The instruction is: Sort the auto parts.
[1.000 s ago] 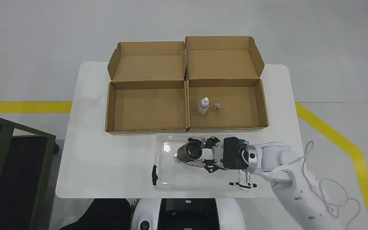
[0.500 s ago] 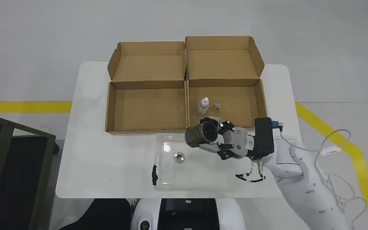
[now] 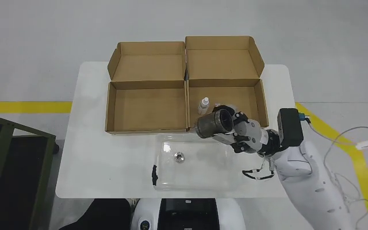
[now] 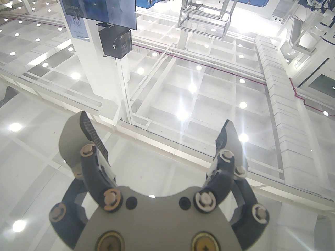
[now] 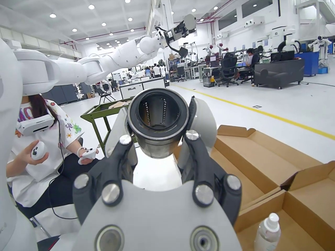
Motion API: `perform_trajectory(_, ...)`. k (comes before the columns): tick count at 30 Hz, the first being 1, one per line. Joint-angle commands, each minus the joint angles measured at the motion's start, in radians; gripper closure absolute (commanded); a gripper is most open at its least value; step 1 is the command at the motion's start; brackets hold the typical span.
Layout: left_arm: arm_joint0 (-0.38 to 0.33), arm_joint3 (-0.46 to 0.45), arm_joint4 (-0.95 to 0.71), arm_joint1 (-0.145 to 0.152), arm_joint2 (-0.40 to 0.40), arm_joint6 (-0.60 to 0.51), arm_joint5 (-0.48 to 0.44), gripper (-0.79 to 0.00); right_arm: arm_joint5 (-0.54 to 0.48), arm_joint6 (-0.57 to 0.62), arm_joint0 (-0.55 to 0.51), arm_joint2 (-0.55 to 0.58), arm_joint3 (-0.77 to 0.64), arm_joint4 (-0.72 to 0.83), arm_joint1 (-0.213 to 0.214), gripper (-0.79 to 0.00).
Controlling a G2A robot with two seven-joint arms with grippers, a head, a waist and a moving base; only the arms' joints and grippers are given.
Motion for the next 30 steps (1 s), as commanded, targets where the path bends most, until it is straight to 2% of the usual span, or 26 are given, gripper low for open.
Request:
perform_trajectory(1, 0.0, 0.0, 0.0, 0.0, 0.0, 0.0, 0.0, -0.785, 0.001, 0.003, 0.0, 0.002, 0.0, 0.004, -0.001, 0.0)
perform_trajectory(12, 0.0, 0.0, 0.0, 0.0, 0.0, 0.0, 0.0, -0.785, 0.058, 0.042, 0.019, -0.006, 0.0, -0.064, -0.008, 0.0)
perform_trajectory(30, 0.0, 0.0, 0.0, 0.0, 0.0, 0.0, 0.0, -0.785, 0.214, 0.142, 0.127, -0.149, 0.13, -0.314, -0.039, 0.0)
